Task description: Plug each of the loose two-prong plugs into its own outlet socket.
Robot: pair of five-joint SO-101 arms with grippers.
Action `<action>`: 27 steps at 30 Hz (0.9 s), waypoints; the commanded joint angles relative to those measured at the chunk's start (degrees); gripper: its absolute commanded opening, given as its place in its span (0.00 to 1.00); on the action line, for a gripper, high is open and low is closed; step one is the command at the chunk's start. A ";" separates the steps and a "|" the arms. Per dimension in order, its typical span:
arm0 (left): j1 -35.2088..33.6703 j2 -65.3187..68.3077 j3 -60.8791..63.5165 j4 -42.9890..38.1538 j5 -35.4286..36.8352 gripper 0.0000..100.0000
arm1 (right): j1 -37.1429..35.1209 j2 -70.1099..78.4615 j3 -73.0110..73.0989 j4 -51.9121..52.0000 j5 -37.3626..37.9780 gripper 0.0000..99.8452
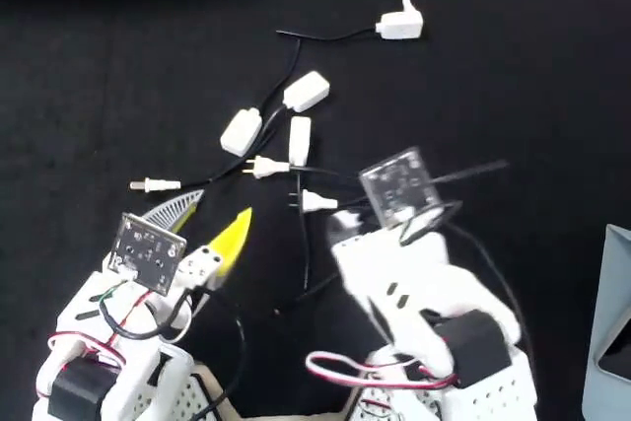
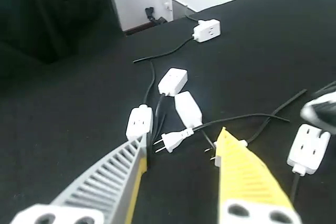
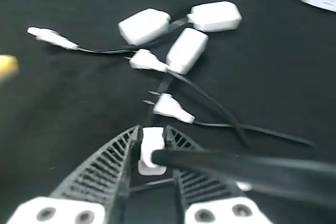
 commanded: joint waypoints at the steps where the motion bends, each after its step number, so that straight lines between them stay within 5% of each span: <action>1: -0.66 9.58 -5.32 0.88 -0.09 0.26 | 8.62 -0.22 -3.47 1.14 0.44 0.01; 12: 6.02 40.18 -17.80 0.79 -0.09 0.30 | 31.82 -0.75 -3.56 0.88 4.66 0.01; 22: 18.42 51.69 -8.75 -18.46 0.00 0.30 | 46.59 -0.84 -3.47 -2.81 0.79 0.01; 27: 22.37 58.73 -7.60 -28.22 2.90 0.30 | 48.00 -0.84 -3.38 -3.43 -2.02 0.01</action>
